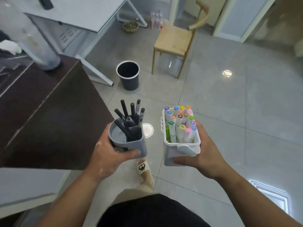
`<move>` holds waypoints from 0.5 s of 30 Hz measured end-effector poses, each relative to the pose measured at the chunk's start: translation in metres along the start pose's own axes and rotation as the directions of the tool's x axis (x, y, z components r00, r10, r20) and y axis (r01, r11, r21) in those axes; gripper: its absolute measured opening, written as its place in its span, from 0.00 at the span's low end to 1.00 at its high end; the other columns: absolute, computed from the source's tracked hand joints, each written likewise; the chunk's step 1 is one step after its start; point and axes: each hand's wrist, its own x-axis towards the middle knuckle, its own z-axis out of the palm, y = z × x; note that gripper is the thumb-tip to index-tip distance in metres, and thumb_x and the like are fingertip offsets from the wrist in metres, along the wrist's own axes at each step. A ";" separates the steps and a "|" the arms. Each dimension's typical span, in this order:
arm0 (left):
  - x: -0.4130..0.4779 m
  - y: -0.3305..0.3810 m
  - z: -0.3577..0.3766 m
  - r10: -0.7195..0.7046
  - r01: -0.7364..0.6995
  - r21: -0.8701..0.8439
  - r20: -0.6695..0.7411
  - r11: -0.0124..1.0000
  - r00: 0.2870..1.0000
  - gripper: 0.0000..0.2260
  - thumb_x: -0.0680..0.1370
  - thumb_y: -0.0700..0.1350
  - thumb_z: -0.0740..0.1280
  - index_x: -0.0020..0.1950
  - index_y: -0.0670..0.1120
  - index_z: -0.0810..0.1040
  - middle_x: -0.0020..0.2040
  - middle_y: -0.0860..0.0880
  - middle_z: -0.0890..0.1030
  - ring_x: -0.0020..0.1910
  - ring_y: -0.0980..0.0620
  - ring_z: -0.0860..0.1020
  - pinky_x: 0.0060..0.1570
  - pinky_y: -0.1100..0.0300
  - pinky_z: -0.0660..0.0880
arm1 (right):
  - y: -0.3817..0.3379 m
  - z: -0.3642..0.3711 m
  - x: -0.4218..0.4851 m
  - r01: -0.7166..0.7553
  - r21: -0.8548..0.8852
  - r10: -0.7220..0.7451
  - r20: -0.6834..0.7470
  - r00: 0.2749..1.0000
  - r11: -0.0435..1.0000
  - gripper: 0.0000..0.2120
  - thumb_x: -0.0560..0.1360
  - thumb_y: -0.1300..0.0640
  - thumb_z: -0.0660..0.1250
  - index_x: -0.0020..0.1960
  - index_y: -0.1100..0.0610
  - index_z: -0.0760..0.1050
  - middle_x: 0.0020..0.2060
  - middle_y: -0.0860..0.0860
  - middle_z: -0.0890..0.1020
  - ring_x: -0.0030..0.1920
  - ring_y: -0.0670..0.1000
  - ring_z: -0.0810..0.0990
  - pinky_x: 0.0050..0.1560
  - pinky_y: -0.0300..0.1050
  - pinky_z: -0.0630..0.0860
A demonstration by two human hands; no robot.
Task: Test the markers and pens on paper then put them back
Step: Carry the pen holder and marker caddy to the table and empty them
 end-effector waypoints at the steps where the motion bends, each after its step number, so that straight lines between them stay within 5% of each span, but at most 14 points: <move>1: 0.029 0.005 0.002 0.013 -0.013 -0.004 0.013 1.000 1.000 0.41 0.52 0.64 0.83 0.62 0.65 0.73 0.56 0.64 0.81 0.55 0.65 0.78 0.42 0.70 0.78 | -0.003 -0.008 0.021 -0.012 -0.006 0.012 -0.020 1.000 1.000 0.54 0.59 0.44 0.87 0.77 0.41 0.63 0.68 0.40 0.78 0.65 0.45 0.80 0.56 0.36 0.80; 7: 0.192 0.045 0.005 0.064 -0.065 0.007 0.063 0.998 0.996 0.38 0.53 0.54 0.84 0.60 0.64 0.74 0.53 0.68 0.81 0.53 0.70 0.79 0.45 0.79 0.72 | -0.024 -0.057 0.149 -0.022 0.014 0.024 -0.117 0.993 1.000 0.55 0.58 0.45 0.88 0.78 0.43 0.63 0.69 0.46 0.78 0.66 0.52 0.80 0.56 0.61 0.83; 10: 0.267 0.060 0.008 0.079 -0.080 0.021 0.051 0.997 0.996 0.38 0.55 0.46 0.86 0.58 0.63 0.73 0.50 0.73 0.80 0.50 0.75 0.77 0.42 0.82 0.69 | -0.027 -0.080 0.216 -0.014 0.040 0.019 -0.128 0.992 0.999 0.56 0.58 0.48 0.88 0.78 0.45 0.62 0.69 0.47 0.78 0.67 0.53 0.80 0.55 0.64 0.83; 15: 0.399 0.075 0.021 0.049 -0.048 -0.009 0.055 0.999 0.997 0.40 0.53 0.56 0.84 0.63 0.61 0.74 0.55 0.63 0.82 0.55 0.64 0.80 0.46 0.75 0.75 | -0.023 -0.128 0.350 0.024 0.034 -0.021 -0.103 0.994 0.999 0.55 0.58 0.48 0.88 0.78 0.46 0.62 0.69 0.45 0.78 0.67 0.50 0.79 0.58 0.54 0.83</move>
